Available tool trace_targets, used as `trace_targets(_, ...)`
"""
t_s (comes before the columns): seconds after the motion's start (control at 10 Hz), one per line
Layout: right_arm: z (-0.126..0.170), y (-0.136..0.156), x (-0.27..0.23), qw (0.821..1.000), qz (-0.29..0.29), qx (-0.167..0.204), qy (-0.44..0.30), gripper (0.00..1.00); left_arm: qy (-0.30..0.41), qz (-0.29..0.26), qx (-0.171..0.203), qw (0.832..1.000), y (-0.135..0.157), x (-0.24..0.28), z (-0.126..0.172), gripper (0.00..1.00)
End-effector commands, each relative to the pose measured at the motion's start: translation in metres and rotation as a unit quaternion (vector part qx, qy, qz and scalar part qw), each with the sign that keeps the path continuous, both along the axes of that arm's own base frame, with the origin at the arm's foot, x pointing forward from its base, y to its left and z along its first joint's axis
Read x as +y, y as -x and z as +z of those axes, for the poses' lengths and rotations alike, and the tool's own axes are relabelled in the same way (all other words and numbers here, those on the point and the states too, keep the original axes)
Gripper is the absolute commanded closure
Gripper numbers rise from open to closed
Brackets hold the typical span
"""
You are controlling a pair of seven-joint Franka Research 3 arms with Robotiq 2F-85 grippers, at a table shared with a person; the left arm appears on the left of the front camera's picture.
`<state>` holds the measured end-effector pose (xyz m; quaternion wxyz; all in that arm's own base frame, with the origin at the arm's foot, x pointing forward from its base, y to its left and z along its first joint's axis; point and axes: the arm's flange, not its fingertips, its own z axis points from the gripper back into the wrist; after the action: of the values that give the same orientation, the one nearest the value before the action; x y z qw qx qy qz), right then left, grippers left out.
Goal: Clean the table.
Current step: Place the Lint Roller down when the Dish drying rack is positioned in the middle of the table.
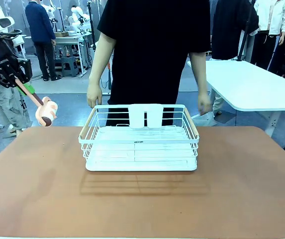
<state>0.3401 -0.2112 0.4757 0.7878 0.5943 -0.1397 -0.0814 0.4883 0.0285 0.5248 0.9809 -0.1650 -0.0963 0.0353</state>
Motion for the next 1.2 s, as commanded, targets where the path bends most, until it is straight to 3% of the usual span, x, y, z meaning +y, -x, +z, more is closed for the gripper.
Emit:
trace_targets(0.0,0.002,0.0022,0.0005,1.0,0.004,-0.007,-0.004,0.0,-0.001,0.002,-0.003,1.0,0.0002,0.0019,0.0046,0.92)
trace_targets(0.9,0.002,0.0022,0.0005,1.0,0.004,-0.007,-0.004,0.0,-0.001,0.002,-0.003,1.0,0.0002,0.0019,0.0046,0.92)
trace_targets(1.0,0.002,0.0022,0.0005,1.0,0.004,-0.007,-0.004,0.0,0.0,0.0,0.0,1.0,0.0,0.0,0.0,0.78)
trace_targets(1.1,0.002,0.0022,0.0005,1.0,0.004,-0.007,-0.004,0.0,-0.014,0.064,-0.006,0.998,-0.0035,-0.0041,-0.0003,0.78)
